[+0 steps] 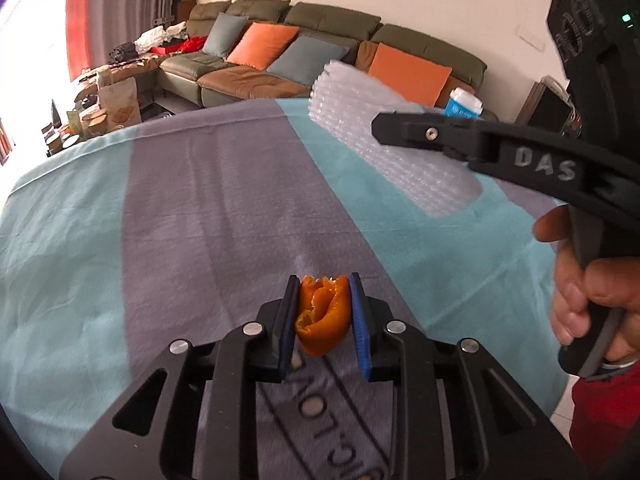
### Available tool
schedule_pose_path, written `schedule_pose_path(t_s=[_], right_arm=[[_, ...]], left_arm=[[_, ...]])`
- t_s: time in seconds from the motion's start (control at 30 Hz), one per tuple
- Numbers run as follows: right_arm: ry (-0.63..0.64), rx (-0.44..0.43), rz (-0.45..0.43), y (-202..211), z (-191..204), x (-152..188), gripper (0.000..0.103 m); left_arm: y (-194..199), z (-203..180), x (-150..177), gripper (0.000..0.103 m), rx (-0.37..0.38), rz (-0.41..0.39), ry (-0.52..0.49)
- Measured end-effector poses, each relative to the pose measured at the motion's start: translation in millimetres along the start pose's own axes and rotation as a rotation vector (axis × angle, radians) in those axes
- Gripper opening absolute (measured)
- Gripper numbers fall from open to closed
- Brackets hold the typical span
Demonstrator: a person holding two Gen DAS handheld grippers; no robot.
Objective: Collect trash
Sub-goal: 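Grasp the orange peel with the left tool while the right tool holds the foam net, then carry the orange peel and foam net to the teal bin and release both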
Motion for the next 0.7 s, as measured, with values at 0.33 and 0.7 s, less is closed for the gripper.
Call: schedule_pose_path(t_s=[0.33, 0.7], right_arm=[[0.077, -0.023, -0.006, 16.8, 51.0, 3.5, 0.012], [0.189, -0.071, -0.048, 48.0, 135.1, 9.3, 0.012]], left_arm=[[106.4, 26.0, 15.6, 0.024, -0.089, -0.158, 0.041], [217.9, 69.4, 41.9, 0.024, -0.228, -0.296, 0.109]])
Point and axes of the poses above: each gripper's, at about its wrist camera, not at the fingertips, and y roughly against the way its jaws point, z to its left, x to its underside, the point moved 9 cm from there along -y, roughly the way its jaws point, and after that the axes turned 7 degrees about x, right-handed, at the moved point
